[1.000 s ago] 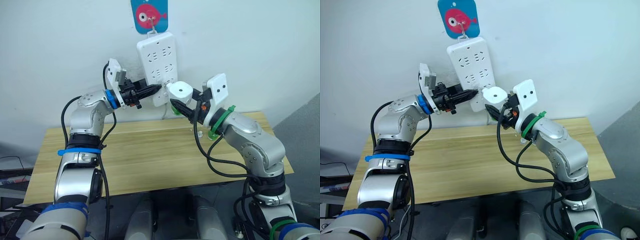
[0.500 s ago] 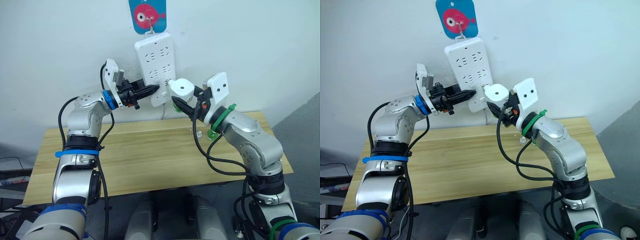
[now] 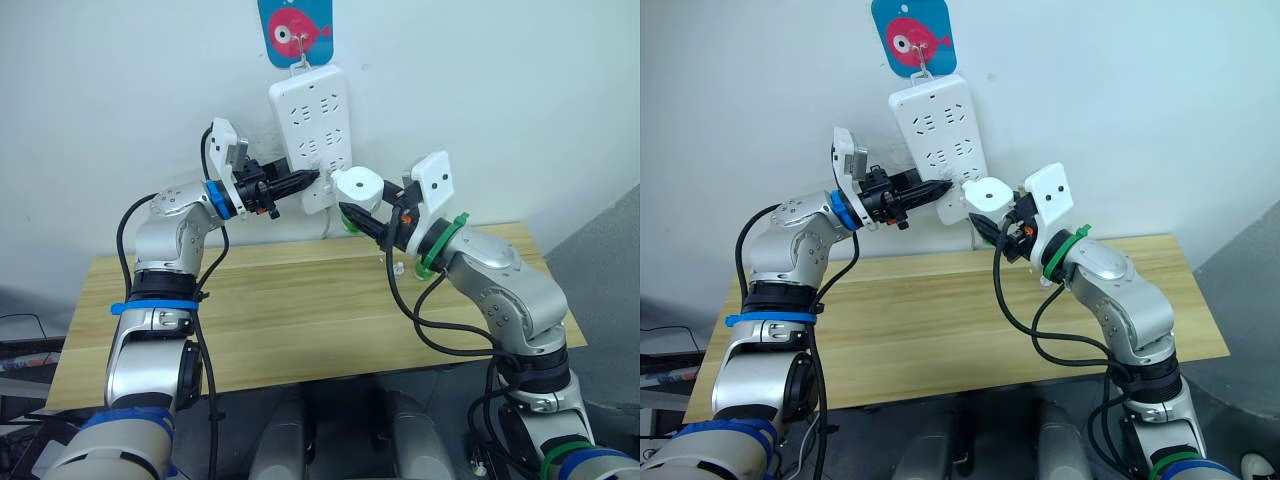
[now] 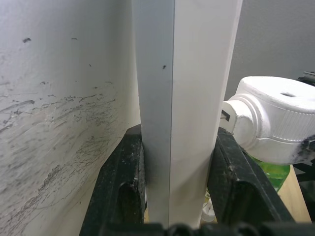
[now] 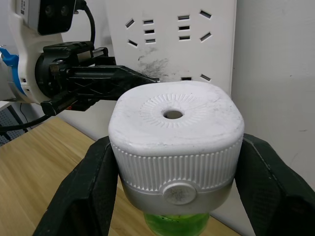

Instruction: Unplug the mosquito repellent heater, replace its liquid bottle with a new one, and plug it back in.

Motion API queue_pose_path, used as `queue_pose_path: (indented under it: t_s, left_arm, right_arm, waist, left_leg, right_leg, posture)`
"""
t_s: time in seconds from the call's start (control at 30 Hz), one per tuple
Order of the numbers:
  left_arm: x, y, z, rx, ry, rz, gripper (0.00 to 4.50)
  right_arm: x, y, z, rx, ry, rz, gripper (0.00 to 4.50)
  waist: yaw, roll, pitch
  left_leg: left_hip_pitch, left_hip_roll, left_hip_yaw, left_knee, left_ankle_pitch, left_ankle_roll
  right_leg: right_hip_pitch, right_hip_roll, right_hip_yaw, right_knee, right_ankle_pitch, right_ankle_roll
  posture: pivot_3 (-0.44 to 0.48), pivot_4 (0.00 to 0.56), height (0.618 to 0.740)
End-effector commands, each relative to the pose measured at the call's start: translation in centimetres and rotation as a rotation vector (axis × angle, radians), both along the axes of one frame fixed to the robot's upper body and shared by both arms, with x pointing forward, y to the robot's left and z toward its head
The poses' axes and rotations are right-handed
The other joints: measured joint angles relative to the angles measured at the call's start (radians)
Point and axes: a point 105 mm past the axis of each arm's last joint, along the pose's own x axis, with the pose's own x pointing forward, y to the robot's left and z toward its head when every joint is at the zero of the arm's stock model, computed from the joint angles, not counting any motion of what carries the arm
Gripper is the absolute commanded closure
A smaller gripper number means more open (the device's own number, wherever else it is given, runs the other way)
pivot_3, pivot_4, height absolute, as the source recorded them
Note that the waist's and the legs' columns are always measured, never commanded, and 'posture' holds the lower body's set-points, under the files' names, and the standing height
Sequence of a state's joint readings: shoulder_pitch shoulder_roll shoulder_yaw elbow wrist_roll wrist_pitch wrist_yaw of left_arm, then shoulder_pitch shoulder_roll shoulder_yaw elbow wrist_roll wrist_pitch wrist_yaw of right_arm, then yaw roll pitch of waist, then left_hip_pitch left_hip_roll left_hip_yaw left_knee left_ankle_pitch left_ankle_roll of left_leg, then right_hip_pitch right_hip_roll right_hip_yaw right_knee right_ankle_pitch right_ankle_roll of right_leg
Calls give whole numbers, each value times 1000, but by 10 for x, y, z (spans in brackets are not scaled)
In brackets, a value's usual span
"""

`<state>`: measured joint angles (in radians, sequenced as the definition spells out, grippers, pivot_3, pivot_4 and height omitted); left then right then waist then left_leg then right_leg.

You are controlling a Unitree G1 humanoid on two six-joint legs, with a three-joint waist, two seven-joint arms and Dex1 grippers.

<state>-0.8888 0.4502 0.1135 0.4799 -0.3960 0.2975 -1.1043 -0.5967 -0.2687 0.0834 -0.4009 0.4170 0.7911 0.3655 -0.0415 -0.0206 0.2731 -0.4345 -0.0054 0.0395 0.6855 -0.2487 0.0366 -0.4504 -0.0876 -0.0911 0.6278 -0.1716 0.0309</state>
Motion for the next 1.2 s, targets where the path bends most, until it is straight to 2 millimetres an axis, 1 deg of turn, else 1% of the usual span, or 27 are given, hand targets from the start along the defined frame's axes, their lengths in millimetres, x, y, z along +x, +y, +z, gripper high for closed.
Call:
queue_pose_path:
  t_s: [0.03,0.17,0.27,0.6,0.67,0.77,0.87,0.97,1.03,1.1,1.2]
  left_arm:
    - [-7,-5,8,7,-46,-39,3195]
    - [-7,-3,8,8,-47,-36,3195]
    - [-7,-4,8,8,-47,-36,3195]
    - [-7,-5,9,2,-49,-39,3195]
    - [-8,-7,8,0,-44,-49,3195]
    - [-10,-10,7,1,-38,-63,3195]
    - [-10,-11,6,6,-41,-67,3195]
    - [-10,-12,6,2,-39,-67,3195]
    - [-10,-12,7,-9,-37,-63,3195]
    - [-10,-12,8,-10,-36,-64,3195]
    - [-11,-13,9,-16,-35,-70,3195]
  right_arm:
    - [-2,-4,19,30,-75,-17,1555]
    - [3,-9,20,17,-92,-53,1555]
    - [5,-9,21,6,-104,-58,1555]
    - [5,4,23,-6,-124,-49,1555]
    - [11,8,21,-26,-125,-72,1555]
    - [20,11,23,-34,-140,-120,1555]
    - [22,20,28,5,-119,-112,1555]
    - [22,30,35,134,-28,-89,1555]
    - [23,34,38,173,1,-95,1555]
    - [22,38,40,163,-3,-91,1555]
    - [17,50,35,37,-107,-68,1555]
  waist:
    - [0,0,0]
    - [0,0,0]
    - [0,0,0]
    - [-1,0,0]
    - [-4,0,0]
    - [-14,0,0]
    - [-16,0,0]
    - [-16,0,0]
    - [-17,0,0]
    - [-18,0,0]
    - [-20,0,0]
  left_leg:
    - [0,0,0,0,0,0]
    - [0,0,0,0,0,0]
    - [0,0,0,0,0,0]
    - [0,0,0,0,0,0]
    - [0,0,0,0,0,0]
    - [1,0,0,0,0,0]
    - [1,0,0,0,1,-2]
    - [1,1,0,0,4,-5]
    - [2,2,0,0,4,-5]
    - [2,2,0,0,4,-5]
    - [2,2,1,0,4,-6]
  right_leg:
    - [0,0,0,0,0,0]
    - [0,0,0,0,0,0]
    - [0,0,0,0,0,0]
    - [0,0,0,0,0,0]
    - [0,0,0,1,0,0]
    - [0,0,1,1,0,0]
    - [0,0,1,1,0,0]
    - [0,1,1,2,0,0]
    - [0,1,1,3,0,0]
    - [-1,1,1,3,1,-1]
    - [-1,1,2,3,0,0]
  posture:
    - [-168,265,740]
    - [-168,265,740]
    - [-166,267,740]
    - [-167,268,740]
    - [-166,268,740]
    - [-164,268,740]
    - [-162,268,740]
    - [-163,268,740]
    - [-165,268,740]
    - [-164,267,740]
    - [-160,265,740]
